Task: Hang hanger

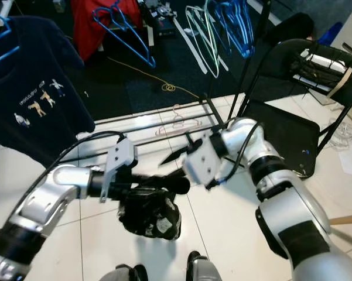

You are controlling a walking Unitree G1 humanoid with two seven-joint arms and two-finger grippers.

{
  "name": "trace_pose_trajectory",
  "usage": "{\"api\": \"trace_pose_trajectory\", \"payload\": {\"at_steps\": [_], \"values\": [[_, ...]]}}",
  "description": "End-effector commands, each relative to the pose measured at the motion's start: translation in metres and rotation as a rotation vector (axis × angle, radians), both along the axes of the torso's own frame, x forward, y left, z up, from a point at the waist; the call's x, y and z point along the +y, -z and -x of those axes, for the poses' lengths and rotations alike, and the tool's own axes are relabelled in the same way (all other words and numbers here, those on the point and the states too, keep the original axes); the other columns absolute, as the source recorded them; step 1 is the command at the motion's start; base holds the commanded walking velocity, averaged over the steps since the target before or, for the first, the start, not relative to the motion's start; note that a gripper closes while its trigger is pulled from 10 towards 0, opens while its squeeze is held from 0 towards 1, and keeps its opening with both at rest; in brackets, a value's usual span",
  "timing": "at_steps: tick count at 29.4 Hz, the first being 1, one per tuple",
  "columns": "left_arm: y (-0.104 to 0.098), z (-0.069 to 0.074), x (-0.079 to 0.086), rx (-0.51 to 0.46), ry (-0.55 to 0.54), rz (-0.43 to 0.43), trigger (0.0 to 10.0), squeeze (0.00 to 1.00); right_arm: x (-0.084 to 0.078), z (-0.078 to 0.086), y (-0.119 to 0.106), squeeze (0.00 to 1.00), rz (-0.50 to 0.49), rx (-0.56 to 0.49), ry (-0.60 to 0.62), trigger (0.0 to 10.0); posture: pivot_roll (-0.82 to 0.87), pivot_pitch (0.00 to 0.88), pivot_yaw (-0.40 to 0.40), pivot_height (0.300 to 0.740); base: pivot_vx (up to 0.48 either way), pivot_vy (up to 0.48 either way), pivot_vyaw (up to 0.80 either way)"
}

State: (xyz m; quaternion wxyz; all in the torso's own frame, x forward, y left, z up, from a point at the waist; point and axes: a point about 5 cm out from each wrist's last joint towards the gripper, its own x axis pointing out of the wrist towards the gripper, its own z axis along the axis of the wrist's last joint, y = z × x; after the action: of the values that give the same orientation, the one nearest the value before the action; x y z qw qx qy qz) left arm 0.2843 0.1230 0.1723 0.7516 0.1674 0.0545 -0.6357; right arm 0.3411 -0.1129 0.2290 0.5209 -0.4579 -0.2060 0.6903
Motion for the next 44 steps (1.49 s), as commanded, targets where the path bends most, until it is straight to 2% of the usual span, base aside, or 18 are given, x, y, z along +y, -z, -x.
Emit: {"api": "trace_pose_trajectory", "payload": {"at_steps": [1, 3, 8, 9, 11, 13, 14, 17, 18, 19, 20, 24, 27, 31, 35, 39, 40, 44], "values": [[-0.008, 0.005, -0.003, -0.028, 0.045, -0.014, 0.0, 0.0, -0.001, 0.0, 0.0, 1.0, -0.052, 0.032, 0.011, 10.0, -0.1, 0.246, -0.054, 0.74, 0.0, 0.0, 0.0], [-0.008, 0.005, -0.004, -0.039, 0.049, -0.027, 0.0, 0.0, -0.001, -0.001, -0.002, 1.0, -0.111, 0.052, 0.041, 10.0, -0.1, 0.247, -0.054, 0.74, 0.0, 0.0, 0.0], [-0.008, 0.004, -0.004, -0.044, 0.051, -0.039, 0.0, 0.0, -0.002, -0.003, -0.004, 1.0, -0.147, 0.067, 0.065, 10.0, -0.1, 0.251, -0.054, 0.74, 0.0, 0.0, 0.0], [-0.007, 0.002, -0.003, -0.062, 0.038, -0.072, 0.0, 0.0, -0.006, -0.005, -0.005, 0.0, -0.2, 0.116, 0.115, 10.0, -0.1, 0.255, -0.062, 0.74, 0.0, 0.0, 0.0], [-0.007, 0.002, -0.003, -0.062, 0.038, -0.072, 0.0, 0.0, -0.006, -0.005, -0.005, 0.0, -0.2, 0.116, 0.115, 10.0, -0.1, 0.255, -0.062, 0.74, 0.0, 0.0, 0.0], [-0.008, -0.006, 0.001, -0.108, -0.048, -0.122, 0.0, 0.0, -0.023, -0.001, 0.006, 0.0, -0.301, 0.369, 0.229, 10.0, -0.09, 0.268, -0.071, 0.74, 0.0, 0.0, 0.0], [-0.009, -0.008, 0.003, -0.123, -0.087, -0.137, 0.0, 0.0, -0.028, 0.007, 0.012, 0.07, -0.332, 0.491, 0.256, 10.0, -0.09, 0.27, -0.073, 0.74, 0.0, 0.0, 0.0], [-0.01, -0.009, 0.004, -0.129, -0.108, -0.144, 0.0, 0.0, -0.03, 0.014, 0.016, 0.07, -0.342, 0.565, 0.263, 10.0, -0.09, 0.27, -0.073, 0.74, 0.0, 0.0, 0.0], [-0.011, -0.009, 0.004, -0.139, -0.133, -0.141, 0.0, 0.0, -0.033, 0.02, 0.019, 0.89, -0.341, 0.605, 0.278, 10.0, -0.09, 0.27, -0.073, 0.74, 0.0, 0.0, 0.0], [-0.011, -0.009, 0.004, -0.139, -0.133, -0.141, 0.0, 0.0, -0.033, 0.02, 0.019, 0.89, -0.341, 0.605, 0.278, 10.0, -0.09, 0.27, -0.073, 0.74, 0.0, 0.0, 0.0], [-0.01, -0.012, 0.007, -0.153, -0.167, -0.144, 0.0, 0.0, -0.039, 0.025, 0.025, 1.0, -0.324, 0.625, 0.315, 10.0, -0.1, 0.268, -0.08, 0.74, 0.0, 0.0, 0.0], [-0.007, -0.017, 0.011, -0.172, -0.235, -0.142, 0.0, 0.0, -0.048, 0.031, 0.035, 1.0, -0.328, 0.615, 0.411, 10.0, -0.11, 0.266, -0.08, 0.74, 0.0, 0.0, 0.0], [-0.005, -0.02, 0.012, -0.187, -0.271, -0.129, 0.0, 0.0, -0.054, 0.033, 0.041, 1.0, -0.376, 0.521, 0.492, 10.0, -0.11, 0.264, -0.07, 0.74, 0.0, 0.0, 0.0], [-0.012, -0.021, 0.012, -0.211, -0.293, -0.073, 0.0, 0.0, -0.06, 0.044, 0.048, 1.0, -0.352, 0.444, 0.544, 10.0, -0.11, 0.254, -0.053, 0.74, 0.0, 0.0, 0.0], [-0.028, -0.015, 0.006, -0.258, -0.232, 0.027, 0.0, 0.0, -0.057, 0.054, 0.047, 0.98, -0.4, 0.407, 0.536, 10.0, -0.1, 0.249, -0.049, 0.74, 0.0, 0.0, 0.0], [-0.04, -0.006, -0.005, -0.285, -0.147, 0.111, 0.0, 0.0, -0.055, 0.05, 0.043, 0.98, -0.445, 0.338, 0.55, 10.0, -0.1, 0.24, -0.049, 0.74, 0.0, 0.0, 0.0], [-0.041, -0.005, -0.007, -0.292, -0.132, 0.115, 0.0, 0.0, -0.054, 0.048, 0.042, 0.98, -0.44, 0.312, 0.554, 10.0, -0.1, 0.24, -0.049, 0.74, 0.0, 0.0, 0.0], [-0.031, -0.002, -0.011, -0.299, -0.064, 0.009, 0.0, 0.0, -0.048, 0.045, 0.024, 1.0, -0.509, 0.238, 0.51, 10.0, -0.1, 0.236, -0.052, 0.74, 0.0, 0.0, 0.0]]}}
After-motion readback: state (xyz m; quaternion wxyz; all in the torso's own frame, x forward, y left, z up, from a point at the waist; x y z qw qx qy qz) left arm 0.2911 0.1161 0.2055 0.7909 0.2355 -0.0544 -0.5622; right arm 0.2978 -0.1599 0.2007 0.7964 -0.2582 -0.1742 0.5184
